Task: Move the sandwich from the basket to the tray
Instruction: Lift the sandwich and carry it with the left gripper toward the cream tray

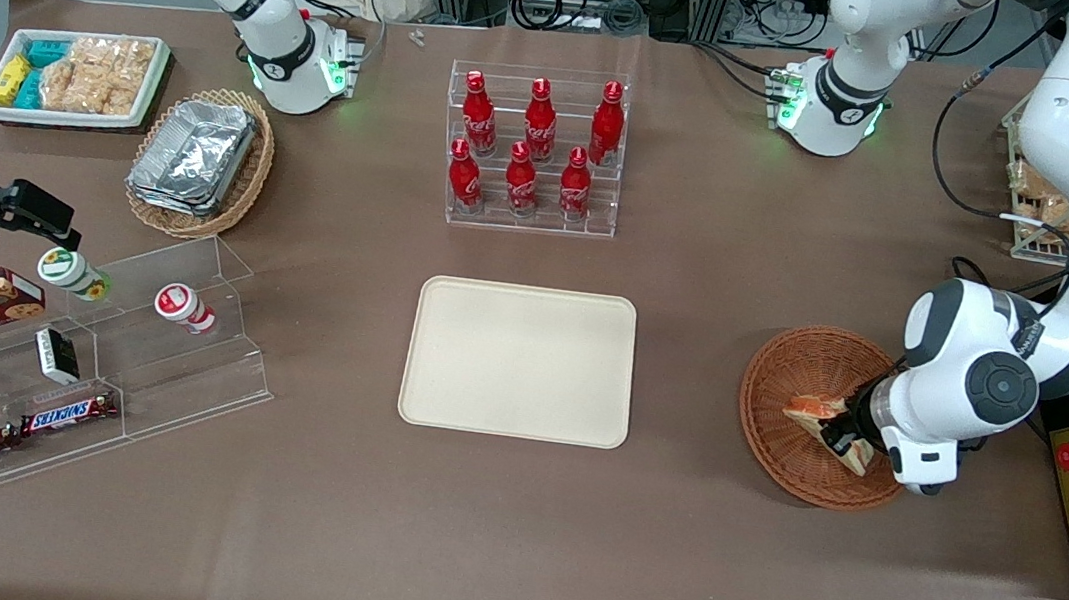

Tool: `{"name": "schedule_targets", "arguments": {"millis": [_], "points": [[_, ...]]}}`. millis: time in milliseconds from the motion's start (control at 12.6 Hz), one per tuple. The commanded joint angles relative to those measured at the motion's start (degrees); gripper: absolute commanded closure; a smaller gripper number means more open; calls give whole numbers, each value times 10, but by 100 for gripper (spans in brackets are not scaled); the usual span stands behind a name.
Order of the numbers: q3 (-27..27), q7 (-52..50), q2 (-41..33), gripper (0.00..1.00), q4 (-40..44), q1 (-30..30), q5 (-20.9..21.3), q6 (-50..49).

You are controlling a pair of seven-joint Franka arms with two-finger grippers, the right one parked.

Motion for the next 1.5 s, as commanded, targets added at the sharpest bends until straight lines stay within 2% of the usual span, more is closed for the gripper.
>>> {"name": "schedule_targets", "arguments": {"millis": [0,158,396,554,713,950,1109,1426], "points": [[-3,-29,-4,100,41,0,17,-26],[-7,-25,-3,100,107,-6,16,-124],[-48,-18,-13,100,179,-6,16,-217],[-94,61,-22,100,238,-6,15,-304],[-143,202,-20,100,277,-6,14,-343],[-180,226,-17,100,273,-36,12,-325],[-179,247,-6,100,241,-85,15,-264],[-174,276,38,100,145,-131,18,-98]]}}
